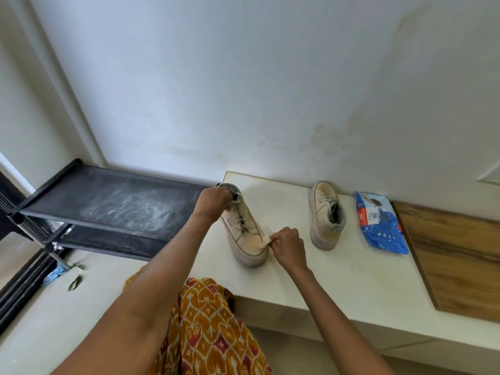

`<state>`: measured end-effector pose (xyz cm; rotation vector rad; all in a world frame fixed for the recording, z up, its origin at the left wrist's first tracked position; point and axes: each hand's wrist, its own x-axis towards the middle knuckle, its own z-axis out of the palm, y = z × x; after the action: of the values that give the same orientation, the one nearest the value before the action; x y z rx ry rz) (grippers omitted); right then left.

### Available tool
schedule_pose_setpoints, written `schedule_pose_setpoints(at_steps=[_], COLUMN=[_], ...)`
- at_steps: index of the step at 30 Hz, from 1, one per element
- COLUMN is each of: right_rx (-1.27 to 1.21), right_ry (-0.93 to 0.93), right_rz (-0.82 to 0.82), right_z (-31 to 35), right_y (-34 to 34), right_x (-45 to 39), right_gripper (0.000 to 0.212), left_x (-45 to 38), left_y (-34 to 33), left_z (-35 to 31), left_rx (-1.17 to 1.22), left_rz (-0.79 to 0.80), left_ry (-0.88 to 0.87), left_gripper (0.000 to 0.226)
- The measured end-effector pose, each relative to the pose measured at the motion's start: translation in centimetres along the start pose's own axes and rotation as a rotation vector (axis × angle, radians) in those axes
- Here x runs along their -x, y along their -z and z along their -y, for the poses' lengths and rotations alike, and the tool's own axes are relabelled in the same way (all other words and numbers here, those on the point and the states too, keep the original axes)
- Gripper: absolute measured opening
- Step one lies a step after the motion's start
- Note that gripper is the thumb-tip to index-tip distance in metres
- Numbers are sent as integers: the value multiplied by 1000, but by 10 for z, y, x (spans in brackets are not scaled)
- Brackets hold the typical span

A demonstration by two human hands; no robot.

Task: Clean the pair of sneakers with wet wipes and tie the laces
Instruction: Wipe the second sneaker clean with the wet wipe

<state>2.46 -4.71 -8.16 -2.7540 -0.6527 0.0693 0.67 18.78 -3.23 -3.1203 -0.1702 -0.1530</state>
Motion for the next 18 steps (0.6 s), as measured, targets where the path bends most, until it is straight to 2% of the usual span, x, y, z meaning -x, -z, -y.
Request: schedule_pose_setpoints(at_steps=[4, 7, 9, 14, 18], right_rx=[-127, -291, -330, -187, 54], right_ry=[-101, -269, -298, 65, 251], right_rz=[70, -29, -78, -22, -60], right_z=[-10, -14, -9, 35, 36], right_y=[7, 19, 25, 22, 5], right_x=[15, 2, -12, -31, -16], right_gripper=[19, 16, 17, 17, 13], left_x=[15, 40, 58, 74, 68], left_y=[1, -1, -4, -9, -2], left_z=[-6, -16, -23, -30, -32], left_rx=[-13, -36, 13, 79, 79], left_rz=[-15, -75, -126, -147, -118], left_ry=[53, 98, 104, 153, 149], left_gripper=[13, 14, 14, 30, 26])
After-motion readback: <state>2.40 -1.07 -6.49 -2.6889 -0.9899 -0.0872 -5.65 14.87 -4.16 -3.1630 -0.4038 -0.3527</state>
